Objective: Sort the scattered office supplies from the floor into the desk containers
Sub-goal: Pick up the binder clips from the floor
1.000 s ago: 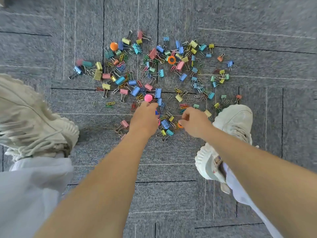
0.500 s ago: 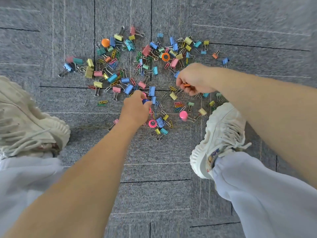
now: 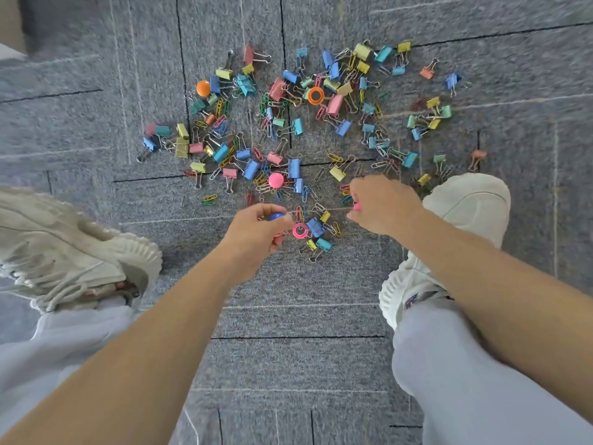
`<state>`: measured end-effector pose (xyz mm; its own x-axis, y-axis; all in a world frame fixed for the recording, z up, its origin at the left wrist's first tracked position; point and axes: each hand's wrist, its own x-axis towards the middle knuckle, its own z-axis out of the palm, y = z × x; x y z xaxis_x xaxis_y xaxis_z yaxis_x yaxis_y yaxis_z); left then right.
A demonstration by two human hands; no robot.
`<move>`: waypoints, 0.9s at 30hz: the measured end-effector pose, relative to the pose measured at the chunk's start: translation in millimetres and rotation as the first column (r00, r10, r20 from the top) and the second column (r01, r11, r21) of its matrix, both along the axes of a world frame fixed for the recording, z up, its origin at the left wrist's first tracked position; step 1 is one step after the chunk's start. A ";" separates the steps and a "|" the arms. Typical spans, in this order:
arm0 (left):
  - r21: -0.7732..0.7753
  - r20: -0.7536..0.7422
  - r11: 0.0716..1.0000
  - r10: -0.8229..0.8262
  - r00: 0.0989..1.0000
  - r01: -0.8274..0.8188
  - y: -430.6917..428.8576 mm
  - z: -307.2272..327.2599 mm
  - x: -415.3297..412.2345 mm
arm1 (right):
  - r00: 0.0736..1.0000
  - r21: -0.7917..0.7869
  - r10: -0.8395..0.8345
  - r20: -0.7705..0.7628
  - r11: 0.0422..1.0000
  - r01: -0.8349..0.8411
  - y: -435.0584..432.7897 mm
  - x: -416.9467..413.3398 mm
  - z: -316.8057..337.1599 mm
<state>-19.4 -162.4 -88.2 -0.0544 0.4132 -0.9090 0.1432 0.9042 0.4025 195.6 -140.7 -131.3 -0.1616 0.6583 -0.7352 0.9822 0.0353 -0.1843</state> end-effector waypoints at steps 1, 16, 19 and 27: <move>-0.024 -0.003 1.000 -0.014 1.000 0.014 0.7 1.0 2.3 | 1.000 0.034 0.000 -0.009 0.999 0.000 -3.5 0.3 -2.5; -0.157 0.192 0.922 0.380 0.905 -0.354 0.3 17.6 38.9 | -0.251 -0.933 -0.917 -0.310 0.243 0.265 -11.0 27.0 15.9; -0.174 0.270 0.911 0.409 0.872 -0.374 -2.4 19.7 47.5 | -0.278 -0.943 -0.913 -0.300 0.240 0.229 -10.9 30.6 19.1; -0.170 0.324 0.970 0.222 0.920 -0.174 -2.3 20.7 52.4 | 0.426 -0.408 -0.518 -0.742 0.853 0.325 -18.9 16.5 39.3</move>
